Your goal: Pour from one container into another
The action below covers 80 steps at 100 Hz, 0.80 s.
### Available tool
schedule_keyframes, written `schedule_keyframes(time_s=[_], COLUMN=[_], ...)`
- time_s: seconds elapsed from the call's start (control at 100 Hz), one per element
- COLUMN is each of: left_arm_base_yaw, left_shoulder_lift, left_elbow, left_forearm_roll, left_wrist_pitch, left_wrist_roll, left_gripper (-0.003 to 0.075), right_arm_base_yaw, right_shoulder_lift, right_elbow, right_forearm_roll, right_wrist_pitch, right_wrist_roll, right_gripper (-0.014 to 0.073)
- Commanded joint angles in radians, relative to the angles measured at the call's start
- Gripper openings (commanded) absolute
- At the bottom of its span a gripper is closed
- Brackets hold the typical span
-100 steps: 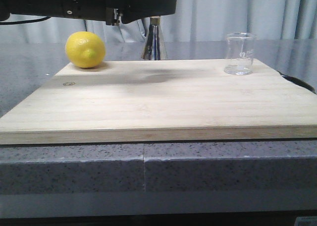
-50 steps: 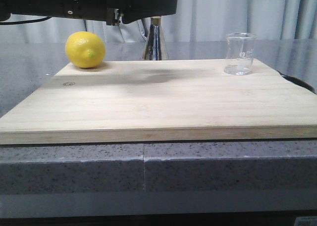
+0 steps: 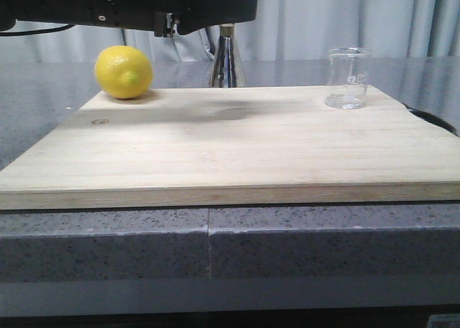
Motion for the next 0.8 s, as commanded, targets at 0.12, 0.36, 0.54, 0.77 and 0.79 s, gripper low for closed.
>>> schedule_keyframes(time_s=[0.12, 0.36, 0.54, 0.77, 0.79], left_arm_base_yaw=[-0.004, -0.004, -0.004, -0.002, -0.002], left_shoulder_lift=[-0.013, 0.017, 0.045, 0.053, 0.053], left_elbow=[-0.03, -0.03, -0.03, -0.03, -0.03], left_forearm_roll=[-0.094, -0.094, -0.094, -0.094, -0.094], left_wrist_pitch=[0.107, 0.11, 0.117, 0.117, 0.117], left_wrist_roll=[0.003, 0.04, 0.045, 0.045, 0.045], left_gripper=[0.0259, 0.0259, 0.0259, 0.0259, 0.0259], right_arm_base_yaw=[-0.008, -0.008, -0.008, -0.008, -0.008], right_shoulder_lift=[-0.01, -0.01, -0.01, -0.01, -0.01], right_elbow=[-0.027, -0.027, -0.027, -0.027, -0.027], right_forearm_roll=[-0.01, -0.01, -0.01, -0.01, -0.01], right_wrist_pitch=[-0.082, -0.082, -0.082, -0.082, -0.082], right_wrist_roll=[-0.006, -0.006, -0.006, -0.006, -0.006], right_gripper=[0.0493, 0.0493, 0.0493, 0.0493, 0.0493])
